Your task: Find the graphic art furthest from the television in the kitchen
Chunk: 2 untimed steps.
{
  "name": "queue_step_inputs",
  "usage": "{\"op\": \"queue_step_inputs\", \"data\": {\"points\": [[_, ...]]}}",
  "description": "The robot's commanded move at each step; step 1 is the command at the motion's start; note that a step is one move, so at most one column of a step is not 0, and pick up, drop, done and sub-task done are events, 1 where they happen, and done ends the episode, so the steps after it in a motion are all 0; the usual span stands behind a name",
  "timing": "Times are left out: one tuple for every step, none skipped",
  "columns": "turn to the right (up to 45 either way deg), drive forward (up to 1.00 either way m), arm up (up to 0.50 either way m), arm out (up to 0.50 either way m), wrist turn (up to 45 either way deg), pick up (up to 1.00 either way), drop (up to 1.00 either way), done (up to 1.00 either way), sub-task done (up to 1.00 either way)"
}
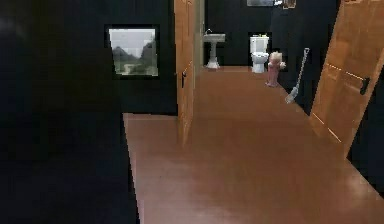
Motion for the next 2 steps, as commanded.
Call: {"op": "queue_step_inputs", "data": {"points": [[0.0,1.00,0.00,0.00,0.0,0.00,0.00,0.00,0.00],[-3.0,0.00,0.00,0.00,0.0,0.00,0.00,0.00,0.00]]}}
